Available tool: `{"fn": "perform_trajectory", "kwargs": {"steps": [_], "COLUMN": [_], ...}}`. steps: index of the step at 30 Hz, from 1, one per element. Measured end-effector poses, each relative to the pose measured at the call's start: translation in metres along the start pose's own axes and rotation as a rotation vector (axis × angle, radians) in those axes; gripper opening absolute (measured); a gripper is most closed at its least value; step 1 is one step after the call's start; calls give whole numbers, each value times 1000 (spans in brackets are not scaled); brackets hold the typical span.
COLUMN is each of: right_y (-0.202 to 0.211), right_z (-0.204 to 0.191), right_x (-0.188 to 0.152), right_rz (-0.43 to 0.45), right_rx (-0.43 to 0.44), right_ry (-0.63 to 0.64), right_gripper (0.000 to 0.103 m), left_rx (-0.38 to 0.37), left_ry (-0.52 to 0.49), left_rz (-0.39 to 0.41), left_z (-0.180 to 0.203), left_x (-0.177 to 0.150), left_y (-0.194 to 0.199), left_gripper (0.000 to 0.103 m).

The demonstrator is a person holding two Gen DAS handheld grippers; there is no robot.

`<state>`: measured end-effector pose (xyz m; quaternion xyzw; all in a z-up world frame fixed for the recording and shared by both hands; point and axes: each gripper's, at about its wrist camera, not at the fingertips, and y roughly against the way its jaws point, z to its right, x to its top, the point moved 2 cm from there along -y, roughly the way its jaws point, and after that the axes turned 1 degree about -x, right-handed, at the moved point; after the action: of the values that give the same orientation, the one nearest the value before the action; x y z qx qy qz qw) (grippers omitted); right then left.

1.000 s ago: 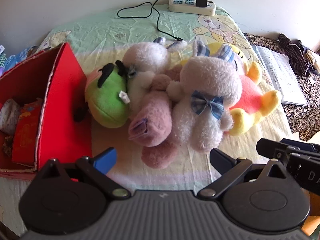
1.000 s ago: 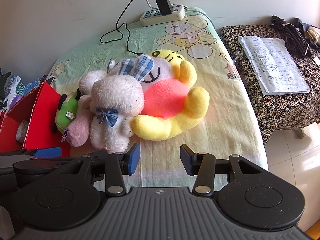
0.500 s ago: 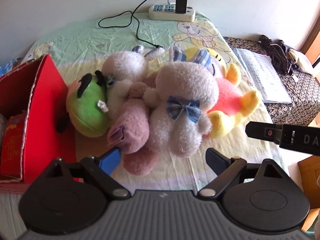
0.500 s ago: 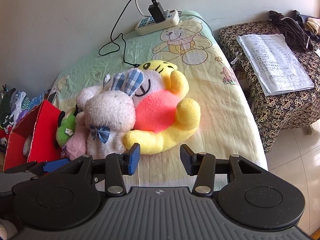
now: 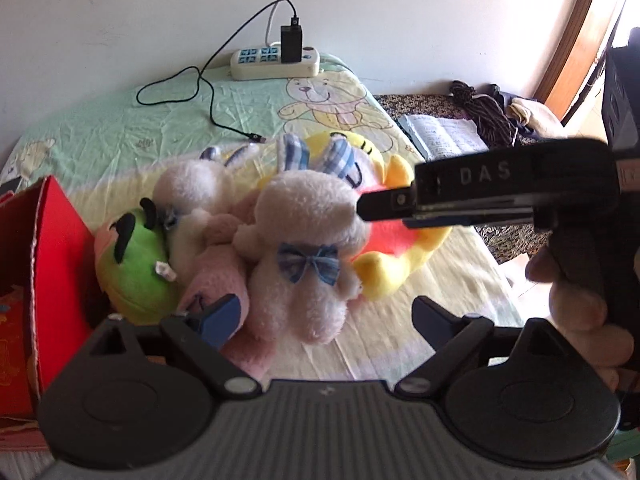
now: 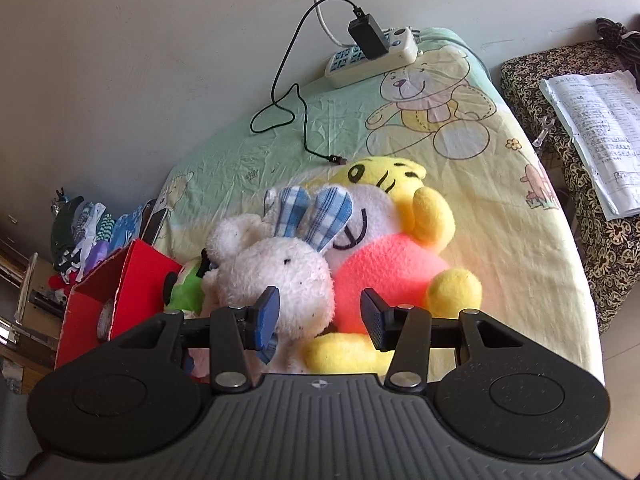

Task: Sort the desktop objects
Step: 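Move both grippers toward the yellow-and-pink tiger plush on the pile, then close the left gripper on the tiger plush while the right gripper pinches its arm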

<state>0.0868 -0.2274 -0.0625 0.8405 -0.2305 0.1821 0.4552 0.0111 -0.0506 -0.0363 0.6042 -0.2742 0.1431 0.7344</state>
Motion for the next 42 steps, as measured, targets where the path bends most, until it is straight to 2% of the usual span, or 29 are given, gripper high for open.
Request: {"fn": "perform_trajectory", "kwargs": {"steps": [3,6,9,14,19,23,26,28,29,32,35,38,42], "right_y": [9,9,0,-19,-45,-66,-73,-73,-70,-59,-42,-21,8], "right_z": [16,39,62,80,96,103,108,110,109,110,108,111,115], "right_x": [11,23,29,28,31,31,29,27,27,26,21,13,-2], "right_rz": [51,80,52,-31,-100,-143,-167,-182,-178,-182,-175,-168,-179], "right_rx": [2,-53,-94,-29,104,178,256,291,296,301,278,229,171], "right_ry": [-41,-77,-95,-91,-165,-223,-292,-317,-313,-333,-323,-326,-351], "right_gripper": [49,49,50,50,53,57,55,45,40,34,32,30,28], "left_rx": [-33,-141,-237,-220,-209,-207,-214,-220,-221,-223,-238,-285,-320], "left_ry": [5,-17,-59,-92,-62,-27,-12,-12,-16,-28,-36,-24,-59], "left_rz": [-8,23,25,-52,-87,-101,-114,-118,-121,-129,-143,-162,-168], "left_z": [-4,9,32,53,45,38,35,36,37,39,40,41,50], "left_x": [3,10,15,20,26,30,31,32,32,30,27,21,9], "left_y": [0,4,-6,-42,-59,-67,-73,-74,-75,-75,-72,-67,-56], "left_gripper": [90,90,90,89,91,93,95,97,98,99,99,99,99]}}
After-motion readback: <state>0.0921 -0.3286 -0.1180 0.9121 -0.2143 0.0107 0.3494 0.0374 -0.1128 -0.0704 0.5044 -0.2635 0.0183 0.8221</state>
